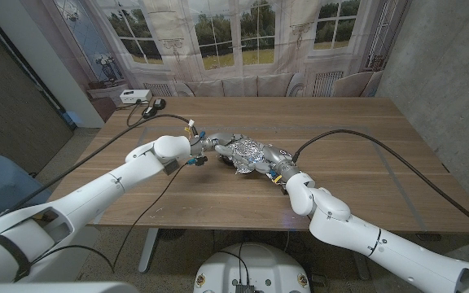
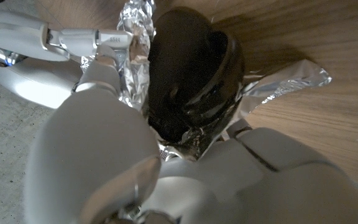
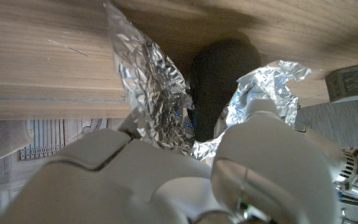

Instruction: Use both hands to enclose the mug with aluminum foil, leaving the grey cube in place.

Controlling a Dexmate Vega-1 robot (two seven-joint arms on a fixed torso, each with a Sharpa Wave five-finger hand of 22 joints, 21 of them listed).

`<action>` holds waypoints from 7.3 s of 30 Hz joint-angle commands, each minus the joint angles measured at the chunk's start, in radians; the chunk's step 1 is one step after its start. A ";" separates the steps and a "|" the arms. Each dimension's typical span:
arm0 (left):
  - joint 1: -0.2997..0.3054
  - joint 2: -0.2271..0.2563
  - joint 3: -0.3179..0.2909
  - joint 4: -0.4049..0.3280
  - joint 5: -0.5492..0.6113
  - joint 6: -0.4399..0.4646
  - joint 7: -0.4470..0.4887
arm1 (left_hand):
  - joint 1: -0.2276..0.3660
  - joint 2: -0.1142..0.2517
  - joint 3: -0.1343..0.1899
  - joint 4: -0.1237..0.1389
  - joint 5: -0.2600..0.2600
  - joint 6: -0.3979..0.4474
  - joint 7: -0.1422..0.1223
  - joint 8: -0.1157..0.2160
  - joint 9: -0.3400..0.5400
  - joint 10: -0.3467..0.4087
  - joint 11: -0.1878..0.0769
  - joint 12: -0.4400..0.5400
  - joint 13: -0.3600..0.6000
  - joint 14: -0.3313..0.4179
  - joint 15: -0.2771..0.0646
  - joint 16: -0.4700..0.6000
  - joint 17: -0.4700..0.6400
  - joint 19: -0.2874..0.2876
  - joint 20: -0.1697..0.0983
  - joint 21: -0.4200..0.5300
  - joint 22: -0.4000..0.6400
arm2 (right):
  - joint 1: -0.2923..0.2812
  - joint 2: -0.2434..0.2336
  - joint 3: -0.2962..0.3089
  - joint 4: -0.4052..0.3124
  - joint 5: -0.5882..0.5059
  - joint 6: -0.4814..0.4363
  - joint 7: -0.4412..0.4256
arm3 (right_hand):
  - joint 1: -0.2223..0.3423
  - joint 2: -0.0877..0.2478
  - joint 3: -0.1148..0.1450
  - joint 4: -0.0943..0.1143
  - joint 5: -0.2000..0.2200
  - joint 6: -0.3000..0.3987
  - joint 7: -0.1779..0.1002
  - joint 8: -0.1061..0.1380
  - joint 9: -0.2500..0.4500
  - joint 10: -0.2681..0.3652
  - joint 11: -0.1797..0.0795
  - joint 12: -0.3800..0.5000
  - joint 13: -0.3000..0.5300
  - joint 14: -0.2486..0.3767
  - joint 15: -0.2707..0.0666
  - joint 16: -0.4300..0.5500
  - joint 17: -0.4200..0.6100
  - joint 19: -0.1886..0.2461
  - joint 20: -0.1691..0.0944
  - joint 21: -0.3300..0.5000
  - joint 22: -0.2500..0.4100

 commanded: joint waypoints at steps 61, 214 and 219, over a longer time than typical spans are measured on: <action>0.029 0.066 -0.061 -0.080 -0.090 -0.050 -0.051 | -0.118 0.158 -0.194 0.101 0.016 -0.518 0.045 -0.159 -0.017 -0.531 0.163 -0.169 0.005 -0.565 0.188 -0.047 0.008 -0.411 0.124 -0.119 0.001 | -0.041 -0.079 0.074 -0.087 0.045 0.043 0.020 | -0.138 -0.061 -0.224 0.090 0.024 -0.502 -0.092 -0.083 0.007 -0.499 0.050 -0.078 0.002 -0.434 0.163 -0.095 0.010 -0.418 0.277 -0.089 -0.003; 0.235 0.106 -0.306 -0.124 -0.339 -0.274 0.113 | -0.288 0.188 -0.348 0.133 0.071 -0.644 0.052 -0.132 -0.018 -0.683 0.219 -0.094 0.008 -0.779 0.237 -0.026 0.013 -0.750 0.156 -0.040 0.001 | -0.163 -0.050 0.497 0.311 0.886 0.996 0.104 | -0.090 0.127 -0.407 0.163 0.001 -0.161 -0.089 -0.019 0.000 -0.283 0.032 -0.003 -0.005 -0.402 0.079 -0.025 -0.013 -0.443 0.212 -0.054 -0.006; 0.264 0.123 -0.324 -0.139 -0.358 -0.276 0.119 | -0.302 0.187 -0.355 0.141 0.069 -0.650 0.051 -0.136 -0.018 -0.689 0.222 -0.098 0.008 -0.790 0.241 -0.029 0.014 -0.761 0.156 -0.047 0.002 | -0.157 -0.009 0.506 0.353 0.911 1.049 0.094 | -0.112 0.111 -0.415 0.170 -0.014 -0.122 -0.083 -0.017 -0.001 -0.241 0.038 0.002 -0.007 -0.375 0.063 -0.024 -0.018 -0.416 0.180 -0.049 -0.006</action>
